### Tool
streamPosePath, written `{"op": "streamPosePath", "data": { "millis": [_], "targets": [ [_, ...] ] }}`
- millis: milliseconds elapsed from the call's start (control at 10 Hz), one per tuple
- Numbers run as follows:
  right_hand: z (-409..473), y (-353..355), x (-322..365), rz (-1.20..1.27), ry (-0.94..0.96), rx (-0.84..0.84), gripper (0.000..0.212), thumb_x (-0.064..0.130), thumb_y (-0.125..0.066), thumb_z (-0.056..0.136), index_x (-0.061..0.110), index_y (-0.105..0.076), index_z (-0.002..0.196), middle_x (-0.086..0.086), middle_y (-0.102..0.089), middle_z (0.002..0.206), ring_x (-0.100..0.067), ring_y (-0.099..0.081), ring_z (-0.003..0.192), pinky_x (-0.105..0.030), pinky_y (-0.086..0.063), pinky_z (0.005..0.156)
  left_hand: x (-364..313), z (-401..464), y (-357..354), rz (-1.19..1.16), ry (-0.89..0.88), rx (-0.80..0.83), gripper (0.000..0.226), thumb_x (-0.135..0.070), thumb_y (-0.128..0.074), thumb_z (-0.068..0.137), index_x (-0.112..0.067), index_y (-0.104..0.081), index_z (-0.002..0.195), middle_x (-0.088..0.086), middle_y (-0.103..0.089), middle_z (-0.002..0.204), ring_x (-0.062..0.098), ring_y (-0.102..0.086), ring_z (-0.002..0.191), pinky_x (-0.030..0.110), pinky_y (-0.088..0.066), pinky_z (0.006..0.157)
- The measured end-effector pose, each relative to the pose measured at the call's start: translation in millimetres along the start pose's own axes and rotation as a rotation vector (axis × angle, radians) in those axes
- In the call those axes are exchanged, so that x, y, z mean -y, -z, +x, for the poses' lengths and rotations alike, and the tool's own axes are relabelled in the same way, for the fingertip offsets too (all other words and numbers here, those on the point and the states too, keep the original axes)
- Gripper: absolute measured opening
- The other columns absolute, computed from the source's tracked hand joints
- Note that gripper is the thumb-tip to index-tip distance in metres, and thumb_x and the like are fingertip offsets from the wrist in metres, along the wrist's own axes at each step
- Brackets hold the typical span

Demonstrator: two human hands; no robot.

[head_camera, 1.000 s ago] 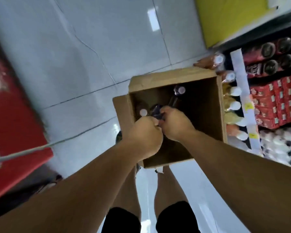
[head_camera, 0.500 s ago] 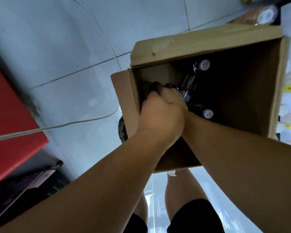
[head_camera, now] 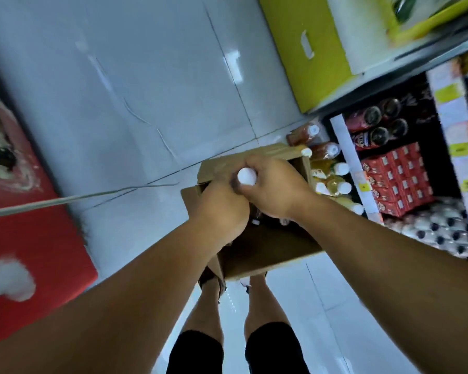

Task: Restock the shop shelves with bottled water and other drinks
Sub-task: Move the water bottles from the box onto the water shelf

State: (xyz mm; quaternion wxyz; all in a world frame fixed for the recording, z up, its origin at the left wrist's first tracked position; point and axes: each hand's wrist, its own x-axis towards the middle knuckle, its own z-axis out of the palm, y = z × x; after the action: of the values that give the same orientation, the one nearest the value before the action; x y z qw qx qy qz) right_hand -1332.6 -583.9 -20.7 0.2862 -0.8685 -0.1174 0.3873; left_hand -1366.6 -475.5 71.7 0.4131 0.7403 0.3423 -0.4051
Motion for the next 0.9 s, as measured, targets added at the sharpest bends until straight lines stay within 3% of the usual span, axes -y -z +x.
{"op": "streamPosePath", "data": {
  "millis": [100, 200, 300, 400, 500, 600, 700, 800, 900],
  "targets": [
    [-47, 54, 39, 0.1, 0.032, -0.107, 0.021, 0.043, -0.07, 0.082, 0.028, -0.063, 0.095, 0.008, -0.068, 0.087, -0.016, -0.066, 0.085, -0.033, -0.054, 0.072, -5, -28, 8, 0.034, -0.212, -0.034, 0.034, -0.018, -0.054, 0.095, -0.033, -0.048, 0.125, -0.002, -0.063, 0.114, 0.016, -0.06, 0.095, 0.035, -0.054, 0.081],
    [-93, 104, 82, 0.158, 0.059, -0.237, 0.019, 0.04, -0.072, 0.08, 0.027, -0.066, 0.093, 0.008, -0.069, 0.086, -0.01, -0.065, 0.079, -0.03, -0.053, 0.066, -22, -67, 23, -0.043, -0.33, -0.057, 0.045, -0.028, -0.067, 0.081, -0.048, -0.042, 0.112, -0.006, -0.062, 0.115, 0.023, -0.06, 0.105, 0.046, -0.052, 0.092],
    [-140, 155, 127, 0.208, 0.073, -0.336, 0.015, 0.035, -0.074, 0.081, 0.025, -0.065, 0.088, 0.007, -0.066, 0.078, -0.004, -0.058, 0.065, -0.026, -0.046, 0.057, -51, -126, 48, -0.217, -0.512, 0.013, 0.047, 0.0, -0.062, 0.086, -0.04, -0.047, 0.104, -0.004, -0.06, 0.111, 0.014, -0.059, 0.101, 0.029, -0.054, 0.09],
    [-192, 209, 172, 0.244, 0.117, -0.417, 0.014, 0.031, -0.074, 0.084, 0.02, -0.066, 0.087, 0.003, -0.065, 0.075, -0.007, -0.053, 0.058, -0.029, -0.044, 0.055, -78, -190, 75, -0.23, -0.664, 0.037, 0.049, 0.008, -0.057, 0.088, -0.038, -0.048, 0.103, -0.007, -0.063, 0.104, 0.002, -0.063, 0.091, 0.021, -0.055, 0.077],
    [-245, 262, 222, 0.235, 0.182, -0.512, 0.017, 0.031, -0.074, 0.087, 0.016, -0.066, 0.086, 0.003, -0.059, 0.067, -0.008, -0.048, 0.053, -0.032, -0.04, 0.053, -106, -248, 104, -0.169, -0.784, 0.015, 0.056, -0.01, -0.069, 0.081, -0.043, -0.045, 0.118, -0.023, -0.06, 0.1, -0.003, -0.063, 0.092, 0.017, -0.053, 0.072],
    [-300, 314, 270, 0.233, 0.233, -0.606, 0.024, 0.036, -0.073, 0.089, 0.013, -0.067, 0.086, 0.005, -0.054, 0.063, -0.003, -0.043, 0.047, -0.019, -0.035, 0.047, -131, -300, 131, -0.117, -0.885, 0.022, 0.06, -0.004, -0.069, 0.082, -0.043, -0.042, 0.119, -0.029, -0.058, 0.095, -0.006, -0.06, 0.083, 0.009, -0.048, 0.067],
    [-359, 361, 316, 0.264, 0.298, -0.745, 0.025, 0.037, -0.073, 0.088, 0.013, -0.069, 0.081, 0.009, -0.051, 0.055, -0.004, -0.041, 0.044, -0.021, -0.035, 0.046, -155, -353, 152, -0.073, -0.946, 0.051, 0.066, -0.011, -0.074, 0.077, -0.04, -0.047, 0.129, -0.018, -0.067, 0.108, 0.005, -0.065, 0.099, 0.027, -0.055, 0.084],
    [-419, 405, 352, 0.3, 0.375, -0.878, 0.03, 0.036, -0.073, 0.088, 0.007, -0.069, 0.08, 0.011, -0.042, 0.045, -0.007, -0.034, 0.041, -0.023, -0.03, 0.044, -182, -409, 166, -0.028, -1.048, 0.097, 0.083, -0.019, -0.082, 0.073, -0.046, -0.039, 0.138, -0.021, -0.064, 0.123, 0.003, -0.06, 0.115, 0.037, -0.052, 0.099],
    [-476, 445, 375, 0.31, 0.438, -0.989, 0.034, 0.035, -0.071, 0.089, 0.001, -0.068, 0.082, 0.013, -0.034, 0.042, -0.006, -0.028, 0.039, -0.022, -0.025, 0.043, -211, -459, 171, 0.0, -1.169, 0.083, 0.08, -0.023, -0.084, 0.075, -0.052, -0.036, 0.133, -0.028, -0.061, 0.123, -0.01, -0.057, 0.111, 0.019, -0.049, 0.097]
  ]
}}
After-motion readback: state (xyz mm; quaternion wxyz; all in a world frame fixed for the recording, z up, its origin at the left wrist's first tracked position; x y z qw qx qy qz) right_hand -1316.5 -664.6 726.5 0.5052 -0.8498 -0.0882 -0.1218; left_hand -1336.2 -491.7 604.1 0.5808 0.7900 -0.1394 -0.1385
